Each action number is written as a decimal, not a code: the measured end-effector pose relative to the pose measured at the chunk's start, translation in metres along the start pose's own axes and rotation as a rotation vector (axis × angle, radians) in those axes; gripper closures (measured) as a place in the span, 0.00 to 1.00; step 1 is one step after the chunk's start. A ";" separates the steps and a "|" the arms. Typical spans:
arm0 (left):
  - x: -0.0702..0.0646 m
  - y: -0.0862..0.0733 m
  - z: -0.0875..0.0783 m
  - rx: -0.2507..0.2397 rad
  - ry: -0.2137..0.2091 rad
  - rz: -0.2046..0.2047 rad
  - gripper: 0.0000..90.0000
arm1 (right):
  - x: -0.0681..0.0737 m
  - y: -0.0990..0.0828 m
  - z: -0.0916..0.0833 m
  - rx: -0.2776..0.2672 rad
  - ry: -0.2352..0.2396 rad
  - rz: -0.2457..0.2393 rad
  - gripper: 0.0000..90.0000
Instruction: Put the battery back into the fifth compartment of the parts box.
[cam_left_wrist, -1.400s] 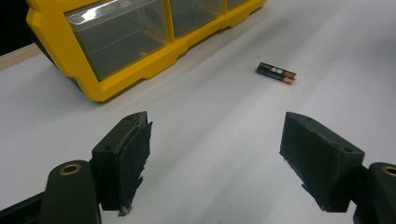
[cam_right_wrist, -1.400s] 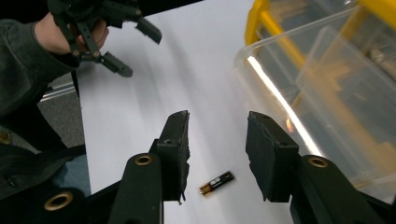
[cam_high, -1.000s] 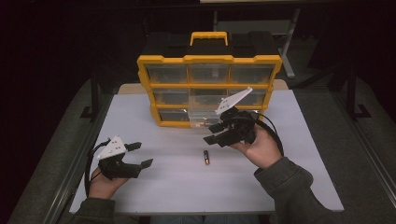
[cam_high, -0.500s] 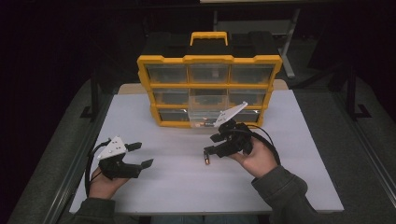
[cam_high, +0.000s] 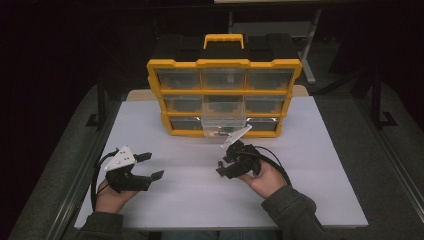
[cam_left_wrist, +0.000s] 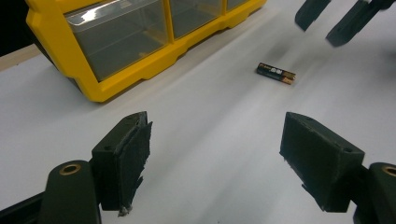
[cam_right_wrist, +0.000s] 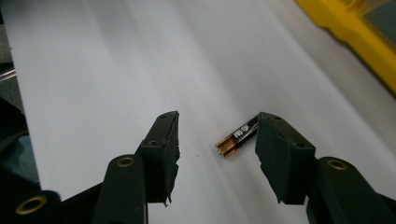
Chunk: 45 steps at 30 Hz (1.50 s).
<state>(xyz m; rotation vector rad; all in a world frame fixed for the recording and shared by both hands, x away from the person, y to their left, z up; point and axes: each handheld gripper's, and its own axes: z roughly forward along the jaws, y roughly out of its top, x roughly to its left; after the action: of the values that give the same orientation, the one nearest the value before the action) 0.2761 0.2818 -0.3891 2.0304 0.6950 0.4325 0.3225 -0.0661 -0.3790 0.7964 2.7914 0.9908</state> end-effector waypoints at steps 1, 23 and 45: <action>0.000 0.000 0.000 0.000 0.000 0.000 0.26 | 0.000 -0.001 0.003 0.004 0.000 0.008 0.53; 0.000 0.000 0.000 0.005 -0.003 0.002 0.26 | -0.014 -0.012 0.053 0.074 -0.083 0.077 0.60; 0.000 0.001 0.000 0.009 -0.004 0.009 0.26 | -0.009 -0.011 0.060 0.076 -0.120 0.028 0.84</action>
<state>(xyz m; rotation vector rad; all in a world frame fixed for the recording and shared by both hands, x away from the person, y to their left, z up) 0.2762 0.2814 -0.3883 2.0432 0.6872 0.4304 0.3392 -0.0433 -0.4341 0.8750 2.7370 0.8160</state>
